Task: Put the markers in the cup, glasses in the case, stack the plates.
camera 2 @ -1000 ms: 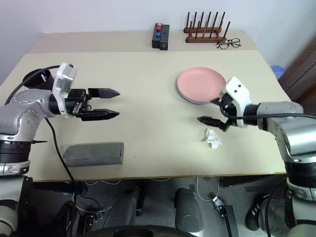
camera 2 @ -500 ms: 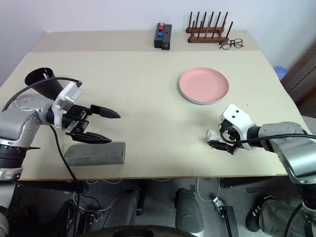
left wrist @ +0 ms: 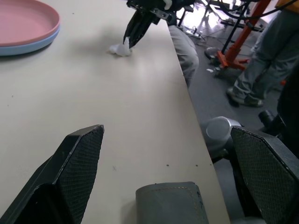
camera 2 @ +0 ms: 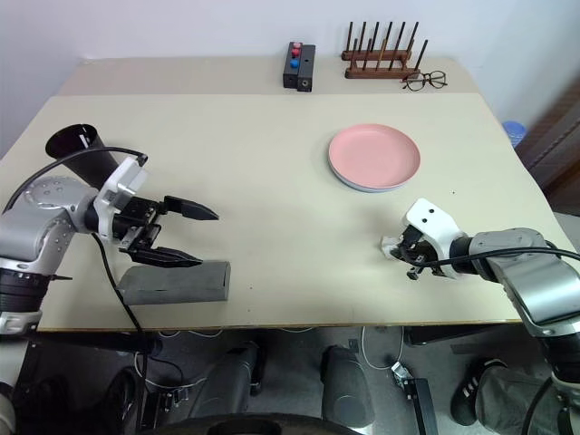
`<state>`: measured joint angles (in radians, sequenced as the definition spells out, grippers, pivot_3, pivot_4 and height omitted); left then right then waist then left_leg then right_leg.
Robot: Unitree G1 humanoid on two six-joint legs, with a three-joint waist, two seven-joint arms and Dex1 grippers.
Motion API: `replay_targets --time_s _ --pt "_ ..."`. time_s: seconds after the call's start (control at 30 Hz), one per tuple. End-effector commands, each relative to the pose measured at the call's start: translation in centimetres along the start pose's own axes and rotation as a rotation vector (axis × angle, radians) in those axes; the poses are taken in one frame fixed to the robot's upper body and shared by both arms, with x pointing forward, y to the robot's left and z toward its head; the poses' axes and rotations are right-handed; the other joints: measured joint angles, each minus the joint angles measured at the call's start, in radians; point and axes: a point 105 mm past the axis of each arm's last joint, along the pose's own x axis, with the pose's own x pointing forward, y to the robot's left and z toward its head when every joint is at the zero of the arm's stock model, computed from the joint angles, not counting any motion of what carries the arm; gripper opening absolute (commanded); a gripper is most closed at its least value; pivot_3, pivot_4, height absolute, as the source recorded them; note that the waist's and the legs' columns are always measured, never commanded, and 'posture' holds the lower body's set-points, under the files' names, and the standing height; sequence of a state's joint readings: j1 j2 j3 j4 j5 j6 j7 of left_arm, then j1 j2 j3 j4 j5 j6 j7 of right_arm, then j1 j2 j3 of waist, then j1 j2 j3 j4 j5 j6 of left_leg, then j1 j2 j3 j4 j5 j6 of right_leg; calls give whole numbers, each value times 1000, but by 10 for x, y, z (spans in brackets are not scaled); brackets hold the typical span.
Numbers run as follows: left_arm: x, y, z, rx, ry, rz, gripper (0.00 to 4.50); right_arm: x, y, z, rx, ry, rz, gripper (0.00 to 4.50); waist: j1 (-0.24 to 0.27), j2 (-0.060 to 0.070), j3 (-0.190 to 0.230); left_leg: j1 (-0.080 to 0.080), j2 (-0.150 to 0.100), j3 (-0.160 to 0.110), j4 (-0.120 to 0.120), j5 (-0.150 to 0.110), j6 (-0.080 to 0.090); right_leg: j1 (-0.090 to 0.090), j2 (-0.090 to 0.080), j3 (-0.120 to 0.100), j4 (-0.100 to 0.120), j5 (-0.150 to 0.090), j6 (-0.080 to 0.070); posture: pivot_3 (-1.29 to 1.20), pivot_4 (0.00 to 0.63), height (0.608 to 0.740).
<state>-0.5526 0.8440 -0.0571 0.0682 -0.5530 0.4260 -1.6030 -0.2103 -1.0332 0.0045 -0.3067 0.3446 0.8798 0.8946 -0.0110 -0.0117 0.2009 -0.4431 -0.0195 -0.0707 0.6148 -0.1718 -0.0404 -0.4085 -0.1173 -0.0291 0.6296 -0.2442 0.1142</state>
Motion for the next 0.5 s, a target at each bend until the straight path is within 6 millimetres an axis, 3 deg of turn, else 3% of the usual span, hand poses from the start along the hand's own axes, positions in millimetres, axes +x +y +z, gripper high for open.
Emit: replay_targets --time_s 0.03,0.13,0.23,0.33,0.4,0.5 --pt "-8 17 22 80 -92 126 4500 -10 -16 35 -8 -160 -73 71 0 0 0 0 0 0 0 0 0 0 0 0 0 0 0 0 150 740" --pt "-18 55 39 185 -174 374 4500 -33 -46 96 73 -464 -175 71 -3 0 0 0 0 0 1 0 0 0 0 0 1 1 0 0 150 740" --pt "-23 74 49 220 -230 489 4500 -49 -54 129 87 -616 -175 71 0 -1 0 0 0 -1 2 1 1 0 1 0 2 4 4 0 150 740" --pt "-26 85 60 248 -288 566 4500 -56 -66 157 87 -731 -208 71 0 -2 -1 0 -1 -1 -1 0 1 1 1 -1 1 4 7 0 150 740" --pt "-28 92 65 270 -311 628 4500 -53 -89 168 94 -767 -337 71 0 -2 -1 0 -1 0 -1 0 1 0 1 -1 1 4 8 0 150 740" --pt "-22 97 69 293 -297 678 4500 -30 -106 168 79 -740 -411 71 -2 -2 -1 0 -1 0 -1 1 1 0 1 0 1 5 8 0 150 740"
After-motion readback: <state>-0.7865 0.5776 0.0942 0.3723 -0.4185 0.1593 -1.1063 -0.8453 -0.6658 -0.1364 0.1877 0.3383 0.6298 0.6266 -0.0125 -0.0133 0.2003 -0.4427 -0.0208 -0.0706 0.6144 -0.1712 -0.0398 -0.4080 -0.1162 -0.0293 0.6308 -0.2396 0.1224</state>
